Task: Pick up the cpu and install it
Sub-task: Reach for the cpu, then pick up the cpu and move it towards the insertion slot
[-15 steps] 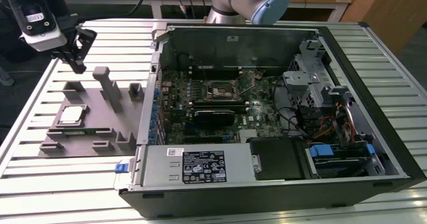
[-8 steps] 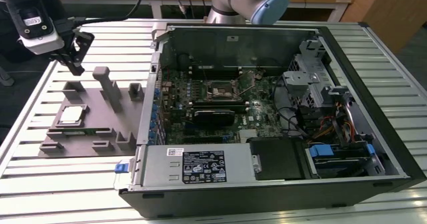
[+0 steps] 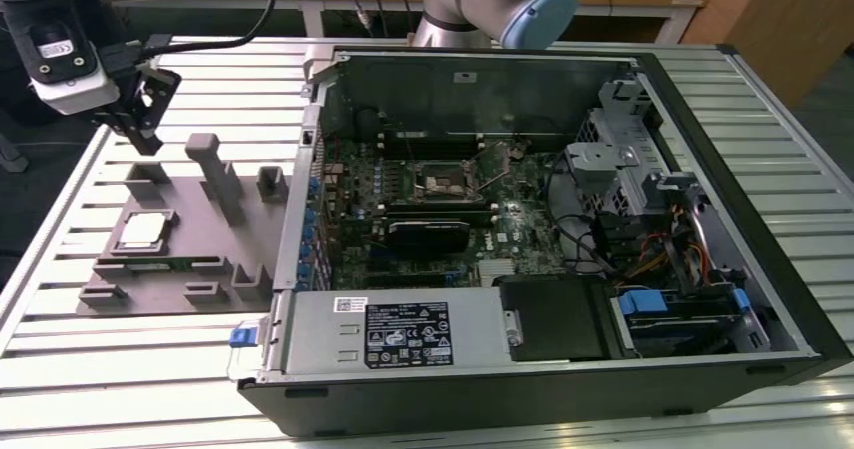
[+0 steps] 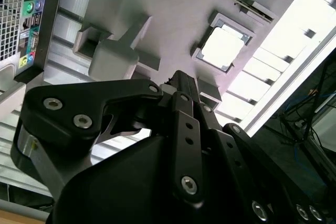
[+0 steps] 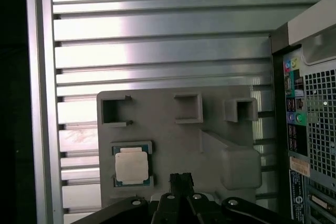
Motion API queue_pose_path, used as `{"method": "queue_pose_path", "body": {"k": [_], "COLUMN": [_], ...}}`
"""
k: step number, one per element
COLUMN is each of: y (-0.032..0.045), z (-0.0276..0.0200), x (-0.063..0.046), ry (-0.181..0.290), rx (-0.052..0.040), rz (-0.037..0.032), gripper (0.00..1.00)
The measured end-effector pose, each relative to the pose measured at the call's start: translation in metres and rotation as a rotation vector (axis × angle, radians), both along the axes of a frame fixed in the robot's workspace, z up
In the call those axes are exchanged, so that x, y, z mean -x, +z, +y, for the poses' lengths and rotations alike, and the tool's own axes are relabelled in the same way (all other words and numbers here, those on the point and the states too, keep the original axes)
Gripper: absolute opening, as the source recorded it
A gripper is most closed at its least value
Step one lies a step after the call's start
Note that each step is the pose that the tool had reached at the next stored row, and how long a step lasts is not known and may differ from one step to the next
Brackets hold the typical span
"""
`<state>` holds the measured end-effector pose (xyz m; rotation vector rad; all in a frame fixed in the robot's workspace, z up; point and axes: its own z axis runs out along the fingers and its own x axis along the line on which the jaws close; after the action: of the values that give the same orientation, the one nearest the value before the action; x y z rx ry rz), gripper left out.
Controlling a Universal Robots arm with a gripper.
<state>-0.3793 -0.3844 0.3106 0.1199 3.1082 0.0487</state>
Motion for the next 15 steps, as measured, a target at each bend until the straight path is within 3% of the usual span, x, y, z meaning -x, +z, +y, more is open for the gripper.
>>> {"method": "queue_pose_path", "body": {"k": [15], "y": [-0.0021], "z": [0.0], "x": [0.0061], "ry": [0.0], "rx": [-0.0001], "rz": [-0.0001], "gripper": [0.11]}}
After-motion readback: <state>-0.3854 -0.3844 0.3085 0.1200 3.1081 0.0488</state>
